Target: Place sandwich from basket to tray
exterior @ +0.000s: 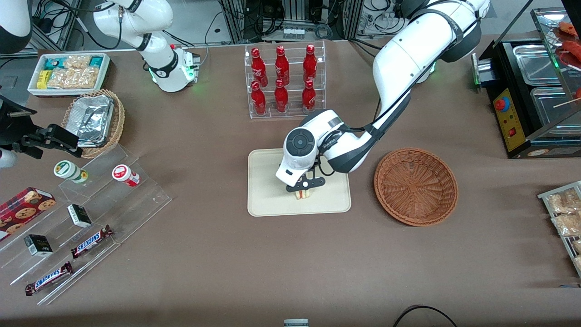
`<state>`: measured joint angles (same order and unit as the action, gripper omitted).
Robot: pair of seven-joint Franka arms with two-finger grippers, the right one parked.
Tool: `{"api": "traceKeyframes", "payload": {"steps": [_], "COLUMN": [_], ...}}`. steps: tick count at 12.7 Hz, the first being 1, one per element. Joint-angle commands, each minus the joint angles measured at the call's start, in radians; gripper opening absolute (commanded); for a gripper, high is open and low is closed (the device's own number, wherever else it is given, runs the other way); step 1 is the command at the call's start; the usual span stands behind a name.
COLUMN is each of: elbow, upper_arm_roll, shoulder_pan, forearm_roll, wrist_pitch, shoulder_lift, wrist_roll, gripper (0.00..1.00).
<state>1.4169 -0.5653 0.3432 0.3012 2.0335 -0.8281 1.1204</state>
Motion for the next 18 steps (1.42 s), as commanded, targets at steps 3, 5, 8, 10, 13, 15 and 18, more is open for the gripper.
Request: {"api": "traceKeyframes", "payload": {"steps": [3, 5, 8, 10, 13, 15, 18], "elbow": [-0.024, -0.015, -0.019, -0.012, -0.009, -0.004, 0.016], "upper_arm_roll": [-0.004, -0.01, -0.005, -0.005, -0.004, -0.007, -0.007], "shoulder_pan": [-0.012, -0.056, -0.114, -0.189, -0.312, -0.394, -0.446], "forearm_roll": [0.012, -0.01, -0.048, -0.082, -0.082, -0.083, -0.086], "wrist_pitch": [-0.103, -0.156, -0.261, -0.32, -0.416, -0.478, -0.519], "shoulder_lift": [0.144, 0.222, 0.296, 0.326, 0.357, 0.385, 0.437], "wrist_roll": [-0.003, -0.068, -0.088, -0.102, -0.276, -0.391, -0.456], "gripper": [1.0, 1.0, 1.0, 1.0, 1.0, 1.0, 1.0]}}
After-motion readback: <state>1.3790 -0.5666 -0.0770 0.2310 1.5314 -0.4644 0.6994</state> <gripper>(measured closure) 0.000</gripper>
